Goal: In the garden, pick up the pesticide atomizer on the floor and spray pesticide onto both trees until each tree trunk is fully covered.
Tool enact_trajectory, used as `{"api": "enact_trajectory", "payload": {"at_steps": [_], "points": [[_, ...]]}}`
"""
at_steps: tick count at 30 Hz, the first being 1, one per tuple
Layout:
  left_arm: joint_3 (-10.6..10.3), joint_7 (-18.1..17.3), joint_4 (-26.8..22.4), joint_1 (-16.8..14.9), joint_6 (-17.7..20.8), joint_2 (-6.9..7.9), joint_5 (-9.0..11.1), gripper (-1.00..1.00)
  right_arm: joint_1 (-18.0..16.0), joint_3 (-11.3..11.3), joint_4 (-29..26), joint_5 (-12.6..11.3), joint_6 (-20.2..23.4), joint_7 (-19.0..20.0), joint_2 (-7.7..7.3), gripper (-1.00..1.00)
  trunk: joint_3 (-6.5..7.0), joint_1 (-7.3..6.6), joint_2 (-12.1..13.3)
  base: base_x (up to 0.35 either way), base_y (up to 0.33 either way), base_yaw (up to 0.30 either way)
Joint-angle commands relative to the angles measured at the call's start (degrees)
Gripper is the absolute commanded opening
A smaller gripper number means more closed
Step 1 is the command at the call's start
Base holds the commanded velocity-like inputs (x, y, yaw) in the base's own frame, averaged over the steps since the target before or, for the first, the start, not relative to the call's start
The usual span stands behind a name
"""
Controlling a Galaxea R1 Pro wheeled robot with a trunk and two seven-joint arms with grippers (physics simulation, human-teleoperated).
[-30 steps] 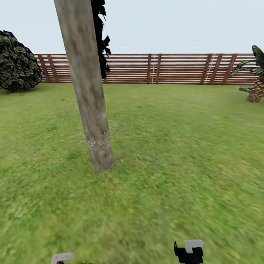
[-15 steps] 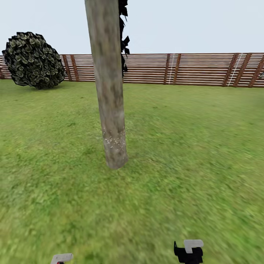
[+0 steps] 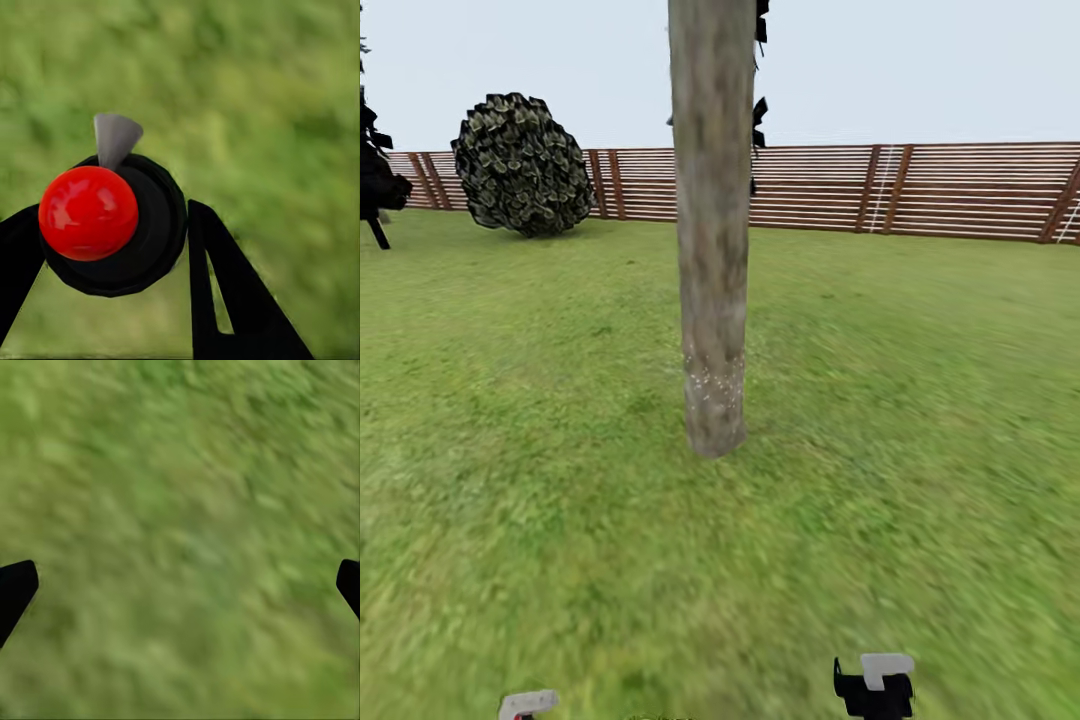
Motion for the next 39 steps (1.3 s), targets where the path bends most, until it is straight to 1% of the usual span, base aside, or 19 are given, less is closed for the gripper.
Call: {"api": "enact_trajectory", "payload": {"at_steps": [1,3,5,7,12,14,17,19,22,39], "points": [[-0.39,-0.02,0.08,-0.05,-0.14,0.02,0.86,-1.00,-0.02,-0.43,0.05,0.57,-0.14,-0.24,0.02,1.00,-0.08,-0.01,-0.02,0.000,0.000,0.285],[-0.41,1.96,0.07,-0.02,-0.16,0.04,2.16,-1.00,-0.02,-0.43,0.07,0.57,-0.15,-0.24,0.02,1.00,-0.14,-0.01,-0.02,0.000,0.000,0.285],[-0.45,4.72,0.07,-0.02,-0.29,-0.06,3.43,-1.00,-0.01,-0.43,0.07,0.57,-0.15,-0.24,0.02,1.00,-0.20,-0.01,-0.02,0.000,0.000,0.285],[-0.50,5.57,0.07,0.01,-0.35,-0.20,3.84,-1.00,-0.01,-0.43,0.08,0.57,-0.15,-0.24,0.02,1.00,-0.27,-0.01,-0.02,0.000,0.000,0.285],[-0.57,5.90,0.07,0.01,-0.44,-0.38,4.12,-1.00,-0.02,-0.43,0.08,0.58,-0.15,-0.24,0.02,1.00,-0.43,-0.01,-0.02,0.000,0.000,0.285],[-0.63,5.91,0.07,0.02,-0.44,-0.42,3.92,-1.00,-0.01,-0.44,0.09,0.58,-0.15,-0.24,0.02,1.00,-0.49,-0.01,-0.02,-0.161,-0.061,0.284],[-0.64,5.97,0.07,0.02,-0.44,-0.47,3.68,-1.00,-0.02,-0.43,0.16,0.60,-0.15,-0.24,0.02,1.00,-0.59,-0.01,-0.02,-0.174,-0.202,0.284],[-0.64,5.97,0.07,0.01,-0.44,-0.47,4.08,-1.00,-0.02,-0.43,0.16,0.60,-0.15,-0.24,0.02,1.00,-0.65,-0.01,-0.02,-0.194,-0.212,0.285],[-0.57,5.98,0.07,-0.01,-0.44,-0.40,4.14,-1.00,-0.01,-0.43,0.16,0.60,-0.14,-0.24,0.02,1.00,-0.75,-0.01,-0.02,-0.157,-0.109,0.285],[-0.56,5.93,0.07,0.01,-0.44,-0.39,4.08,-1.00,-0.02,-0.43,0.16,0.60,-0.15,-0.24,0.02,1.00,-1.30,-0.01,-0.02,-0.004,-0.003,0.285]]}}
